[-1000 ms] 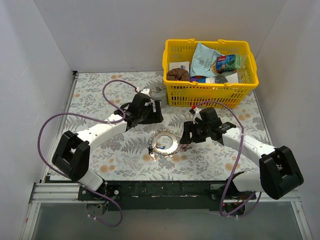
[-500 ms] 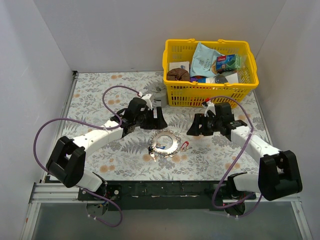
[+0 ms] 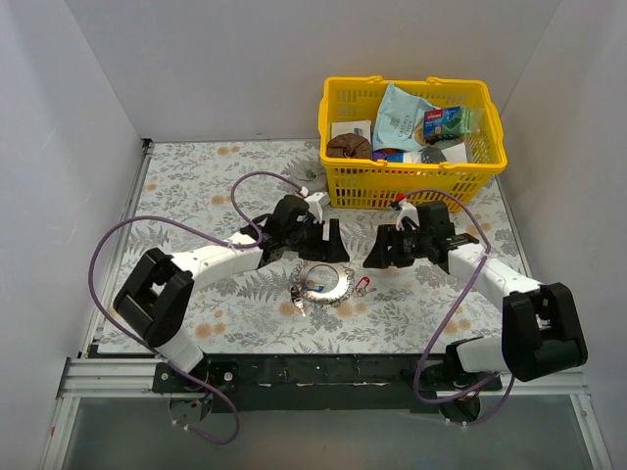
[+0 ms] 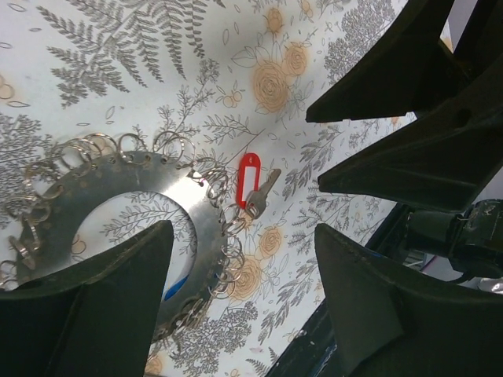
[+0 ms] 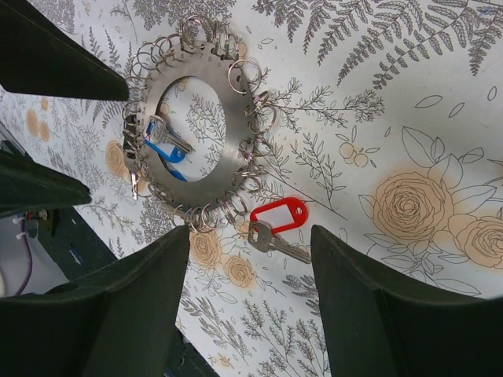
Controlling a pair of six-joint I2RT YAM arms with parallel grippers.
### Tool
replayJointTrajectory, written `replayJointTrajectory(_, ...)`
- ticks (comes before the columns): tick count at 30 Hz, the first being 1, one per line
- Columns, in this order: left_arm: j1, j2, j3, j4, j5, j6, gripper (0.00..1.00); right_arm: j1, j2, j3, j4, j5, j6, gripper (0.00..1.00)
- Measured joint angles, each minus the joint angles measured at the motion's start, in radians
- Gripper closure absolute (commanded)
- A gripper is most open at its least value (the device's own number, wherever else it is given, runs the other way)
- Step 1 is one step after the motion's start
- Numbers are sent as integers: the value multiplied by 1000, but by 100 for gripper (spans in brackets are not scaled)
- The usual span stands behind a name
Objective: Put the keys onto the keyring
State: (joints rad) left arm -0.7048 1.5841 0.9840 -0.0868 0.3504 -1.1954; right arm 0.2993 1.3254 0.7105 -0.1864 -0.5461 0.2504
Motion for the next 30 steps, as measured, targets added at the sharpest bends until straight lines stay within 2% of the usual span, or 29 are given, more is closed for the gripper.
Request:
replayJointTrajectory(8,-33,59,26,19,26,-18,33,3,25,0,17,-23,-23,36)
replayJointTrajectory(19,-40,106,40,39,35,-36,45,15,112,0,39,-42,-30,38)
replayJointTrajectory(30,-52,197,71,39,32,-57,48,17,131,1,95,-74,-26,42)
